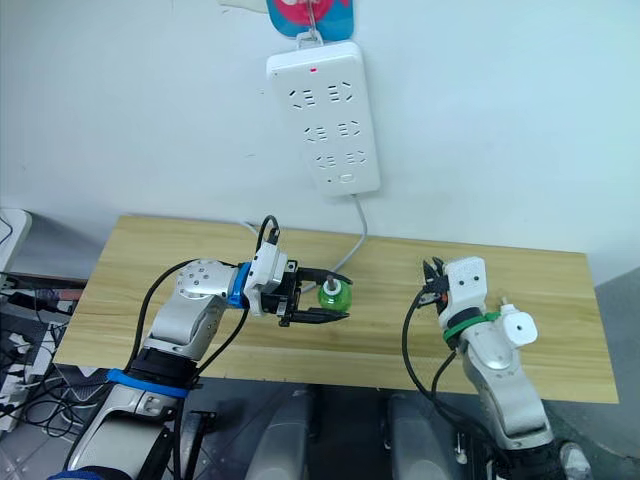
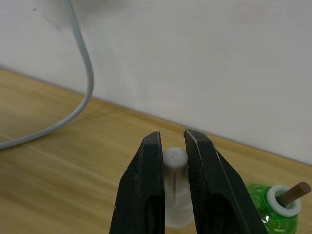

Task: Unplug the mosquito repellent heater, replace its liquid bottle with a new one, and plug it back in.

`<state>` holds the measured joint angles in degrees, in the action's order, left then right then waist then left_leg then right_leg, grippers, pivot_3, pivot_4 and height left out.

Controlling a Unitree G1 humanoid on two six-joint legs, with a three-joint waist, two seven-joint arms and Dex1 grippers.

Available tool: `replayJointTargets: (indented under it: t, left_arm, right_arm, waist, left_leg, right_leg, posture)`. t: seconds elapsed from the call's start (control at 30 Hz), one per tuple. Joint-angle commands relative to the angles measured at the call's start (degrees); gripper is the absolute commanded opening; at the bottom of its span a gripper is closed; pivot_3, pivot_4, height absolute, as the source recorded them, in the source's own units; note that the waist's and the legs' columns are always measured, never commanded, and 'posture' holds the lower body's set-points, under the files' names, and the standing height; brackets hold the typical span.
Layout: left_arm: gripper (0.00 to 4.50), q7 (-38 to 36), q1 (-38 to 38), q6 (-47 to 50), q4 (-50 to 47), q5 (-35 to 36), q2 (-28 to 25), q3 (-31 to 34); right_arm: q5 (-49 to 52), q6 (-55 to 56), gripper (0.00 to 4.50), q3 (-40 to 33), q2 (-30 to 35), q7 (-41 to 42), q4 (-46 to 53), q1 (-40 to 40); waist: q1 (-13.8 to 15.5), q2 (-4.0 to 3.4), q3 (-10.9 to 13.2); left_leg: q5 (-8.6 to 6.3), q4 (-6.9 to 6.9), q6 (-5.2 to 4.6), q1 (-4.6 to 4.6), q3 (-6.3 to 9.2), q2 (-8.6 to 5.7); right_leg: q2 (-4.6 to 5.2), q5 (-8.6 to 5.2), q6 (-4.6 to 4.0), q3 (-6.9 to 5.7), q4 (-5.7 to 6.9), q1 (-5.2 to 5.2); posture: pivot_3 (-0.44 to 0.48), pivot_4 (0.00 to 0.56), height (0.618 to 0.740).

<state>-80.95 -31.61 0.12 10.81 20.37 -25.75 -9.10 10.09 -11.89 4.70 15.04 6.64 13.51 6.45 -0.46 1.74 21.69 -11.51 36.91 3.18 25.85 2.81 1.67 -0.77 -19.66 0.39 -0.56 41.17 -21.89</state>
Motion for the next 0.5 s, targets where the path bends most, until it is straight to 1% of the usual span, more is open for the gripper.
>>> replayJointTargets:
  t: [0.03,0.1,0.2,0.43,0.5]
  left_arm:
    - [2.27,-0.4,0.7,0.5,-3.4,1.7,-0.5,0.5]
    - [2.27,-0.4,0.9,1.0,-3.9,1.8,-0.7,0.6]
    - [2.27,-0.6,1.1,1.6,-4.6,2.0,-1.5,0.9]
    - [2.27,0.1,2.7,3.0,-6.8,2.9,-4.0,1.9]
    - [2.27,1.0,3.0,3.9,-7.9,3.4,-4.4,2.5]
  right_arm:
    - [-2.0,9.8,0.30,0.2,-3.0,1.4,-8.3,2.2]
    - [-2.8,13.5,0.30,0.0,-4.3,2.1,-12.8,3.7]
    - [-5.1,19.3,0.30,-1.0,-5.6,1.1,-20.7,6.5]
    - [-7.7,27.8,0.30,-2.7,-7.0,-0.5,-30.2,9.4]
    - [-8.0,29.4,0.30,-3.0,-7.1,-0.8,-32.2,9.7]
  waist:
    - [0.0,0.00,0.0]
    - [0.1,0.00,0.0]
    - [0.3,0.00,0.0]
    - [0.5,-0.01,0.0]
    - [0.5,-0.03,0.0]
  left_leg:
    - [0.00,0.00,0.00,0.00,0.00,-0.01]
    - [0.00,0.00,0.00,0.01,-0.01,-0.01]
    - [0.00,0.00,0.00,0.01,-0.03,-0.03]
    - [0.00,-0.02,0.00,0.00,-0.03,-0.02]
    - [0.00,-0.02,0.00,0.00,-0.03,-0.01]
  right_leg:
    - [0.00,0.00,0.00,0.00,0.01,-0.01]
    - [0.01,0.00,-0.01,0.01,0.01,-0.01]
    - [0.02,0.00,-0.01,0.03,0.01,-0.01]
    - [0.02,0.00,-0.01,0.04,0.02,-0.02]
    - [0.02,0.00,-0.01,0.04,0.02,-0.02]
  posture:
    - [0.083,0.363,0.740]
    - [0.090,0.368,0.740]
    - [0.104,0.375,0.740]
    - [0.110,0.377,0.740]
    - [0.115,0.389,0.740]
